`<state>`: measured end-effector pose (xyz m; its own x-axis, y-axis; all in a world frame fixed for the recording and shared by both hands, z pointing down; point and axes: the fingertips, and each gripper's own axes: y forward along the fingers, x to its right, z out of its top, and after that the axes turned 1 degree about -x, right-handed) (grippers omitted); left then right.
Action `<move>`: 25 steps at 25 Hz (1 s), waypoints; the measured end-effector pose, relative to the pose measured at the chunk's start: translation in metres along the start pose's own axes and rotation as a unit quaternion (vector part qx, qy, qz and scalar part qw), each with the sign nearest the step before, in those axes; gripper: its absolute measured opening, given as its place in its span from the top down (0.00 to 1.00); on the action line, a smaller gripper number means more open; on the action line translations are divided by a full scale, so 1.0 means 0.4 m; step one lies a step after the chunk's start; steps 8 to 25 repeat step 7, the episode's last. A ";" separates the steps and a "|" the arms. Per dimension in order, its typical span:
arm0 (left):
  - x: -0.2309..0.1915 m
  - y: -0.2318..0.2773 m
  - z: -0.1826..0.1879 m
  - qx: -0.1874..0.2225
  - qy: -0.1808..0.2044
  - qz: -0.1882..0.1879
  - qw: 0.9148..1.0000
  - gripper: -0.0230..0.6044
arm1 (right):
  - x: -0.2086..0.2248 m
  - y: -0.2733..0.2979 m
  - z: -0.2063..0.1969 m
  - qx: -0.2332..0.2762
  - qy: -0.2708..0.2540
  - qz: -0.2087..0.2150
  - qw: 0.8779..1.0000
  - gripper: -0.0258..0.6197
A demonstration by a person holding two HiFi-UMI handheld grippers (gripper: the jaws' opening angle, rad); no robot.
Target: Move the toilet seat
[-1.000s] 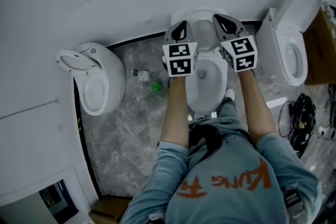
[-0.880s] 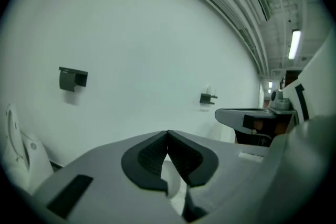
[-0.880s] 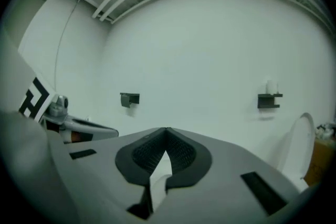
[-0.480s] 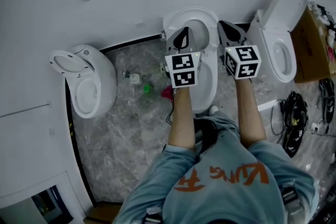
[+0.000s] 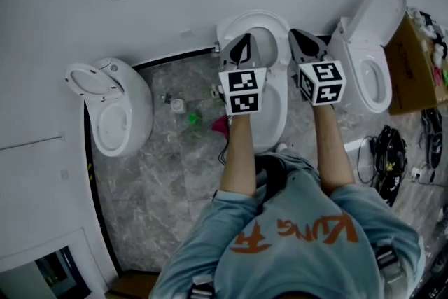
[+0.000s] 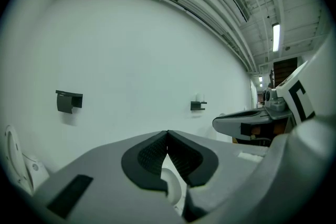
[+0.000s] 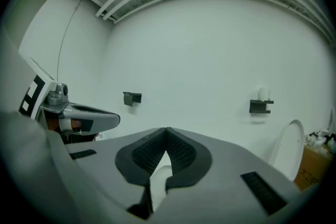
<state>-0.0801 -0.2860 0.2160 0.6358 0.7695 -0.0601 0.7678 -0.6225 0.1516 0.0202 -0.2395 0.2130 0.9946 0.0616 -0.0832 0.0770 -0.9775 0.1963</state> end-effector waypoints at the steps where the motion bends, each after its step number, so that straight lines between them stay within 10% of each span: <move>1: -0.005 -0.003 -0.003 -0.001 -0.001 0.001 1.000 0.96 | -0.005 0.000 0.002 0.001 -0.002 0.001 1.000 0.96; 25: -0.025 -0.005 -0.017 -0.004 -0.005 -0.003 1.000 0.96 | -0.024 0.013 0.003 0.002 -0.006 0.004 1.000 0.96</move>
